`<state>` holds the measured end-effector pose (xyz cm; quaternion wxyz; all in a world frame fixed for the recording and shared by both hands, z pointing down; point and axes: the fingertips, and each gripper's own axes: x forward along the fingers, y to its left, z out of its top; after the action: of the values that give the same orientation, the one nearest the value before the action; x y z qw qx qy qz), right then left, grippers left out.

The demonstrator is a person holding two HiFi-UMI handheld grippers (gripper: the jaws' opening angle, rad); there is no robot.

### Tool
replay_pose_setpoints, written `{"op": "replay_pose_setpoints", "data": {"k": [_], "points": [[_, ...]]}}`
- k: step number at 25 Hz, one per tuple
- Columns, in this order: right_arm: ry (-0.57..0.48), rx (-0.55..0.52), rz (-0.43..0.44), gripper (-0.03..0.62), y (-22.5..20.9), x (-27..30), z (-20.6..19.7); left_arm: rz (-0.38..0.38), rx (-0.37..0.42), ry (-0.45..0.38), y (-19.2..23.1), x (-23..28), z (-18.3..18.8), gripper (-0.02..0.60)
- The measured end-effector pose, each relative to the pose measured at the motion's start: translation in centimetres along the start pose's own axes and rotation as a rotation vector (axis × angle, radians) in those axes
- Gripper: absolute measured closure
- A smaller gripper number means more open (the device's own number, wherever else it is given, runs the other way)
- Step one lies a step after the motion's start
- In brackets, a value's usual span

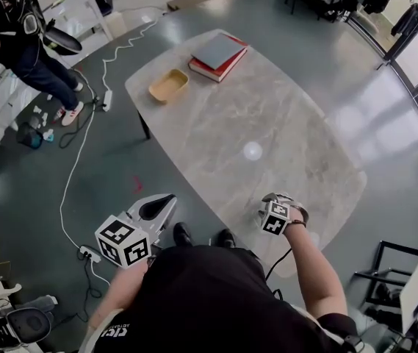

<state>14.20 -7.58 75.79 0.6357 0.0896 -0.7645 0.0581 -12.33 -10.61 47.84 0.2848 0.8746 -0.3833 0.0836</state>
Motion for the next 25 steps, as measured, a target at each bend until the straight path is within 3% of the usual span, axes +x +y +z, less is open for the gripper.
{"op": "replay_pose_setpoints", "data": {"k": [2,4,8,13,21,25], "points": [[0.022,-0.066,0.051,0.522,0.8,0.4,0.2,0.008,-0.006,-0.002,0.3,-0.2,-0.2,0.577],[0.026,-0.089,0.079,0.534,1.1,0.7,0.4,0.013,-0.018,-0.005,0.6,-0.3,-0.5,0.577],[0.012,-0.071,0.126,0.533,1.3,-0.2,0.4,0.013,-0.039,-0.011,0.6,-0.8,-0.7,0.577],[0.073,-0.189,0.189,0.381,2.5,-0.2,-0.4,0.028,-0.05,-0.013,1.6,-1.4,-0.8,0.577],[0.087,-0.236,0.208,0.401,2.9,0.6,-0.4,0.018,-0.084,-0.015,1.9,-0.9,-1.6,0.577],[0.058,-0.18,0.19,0.438,2.7,0.4,-0.2,0.008,-0.09,-0.016,1.9,-0.6,-1.6,0.577]]}}
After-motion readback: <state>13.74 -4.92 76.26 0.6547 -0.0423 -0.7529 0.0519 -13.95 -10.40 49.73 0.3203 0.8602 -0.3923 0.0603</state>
